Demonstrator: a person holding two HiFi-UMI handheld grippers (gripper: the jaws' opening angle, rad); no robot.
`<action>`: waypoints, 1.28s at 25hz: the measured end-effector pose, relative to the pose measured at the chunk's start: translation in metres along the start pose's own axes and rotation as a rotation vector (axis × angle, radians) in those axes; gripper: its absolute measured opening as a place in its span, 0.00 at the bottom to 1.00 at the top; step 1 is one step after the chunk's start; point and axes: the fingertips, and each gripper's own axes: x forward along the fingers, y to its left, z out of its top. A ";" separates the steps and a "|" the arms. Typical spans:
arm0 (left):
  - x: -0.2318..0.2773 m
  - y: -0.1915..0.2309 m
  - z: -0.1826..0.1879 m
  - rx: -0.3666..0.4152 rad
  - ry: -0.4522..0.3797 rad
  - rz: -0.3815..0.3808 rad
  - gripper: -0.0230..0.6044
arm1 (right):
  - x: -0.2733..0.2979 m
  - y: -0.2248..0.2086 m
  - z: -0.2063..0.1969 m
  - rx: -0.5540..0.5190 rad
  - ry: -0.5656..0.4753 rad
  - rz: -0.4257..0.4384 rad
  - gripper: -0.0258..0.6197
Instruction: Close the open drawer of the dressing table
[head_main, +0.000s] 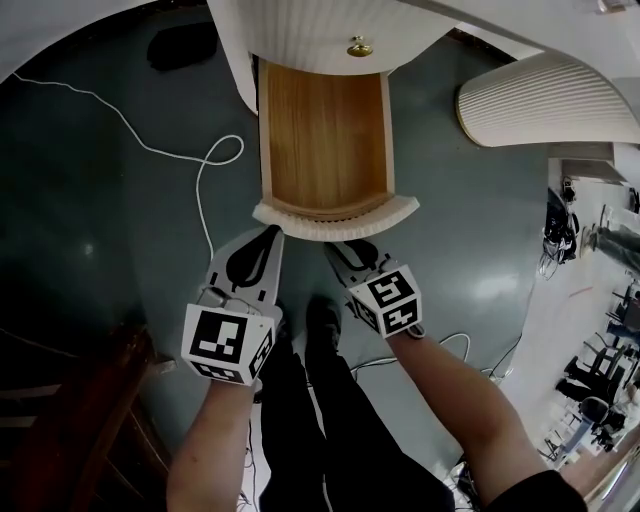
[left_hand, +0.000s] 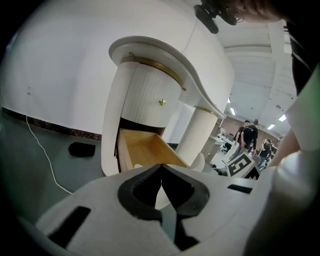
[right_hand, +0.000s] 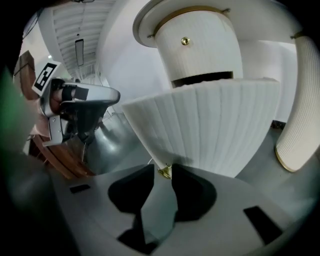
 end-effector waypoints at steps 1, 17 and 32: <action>0.001 -0.001 0.001 0.005 0.004 -0.008 0.05 | 0.001 -0.001 0.000 0.007 0.002 -0.009 0.21; 0.004 0.037 0.021 -0.010 0.000 -0.048 0.05 | 0.014 -0.028 0.034 0.207 0.027 -0.102 0.18; 0.027 0.038 0.053 0.043 0.008 -0.097 0.05 | 0.009 -0.059 0.103 0.298 -0.100 -0.179 0.15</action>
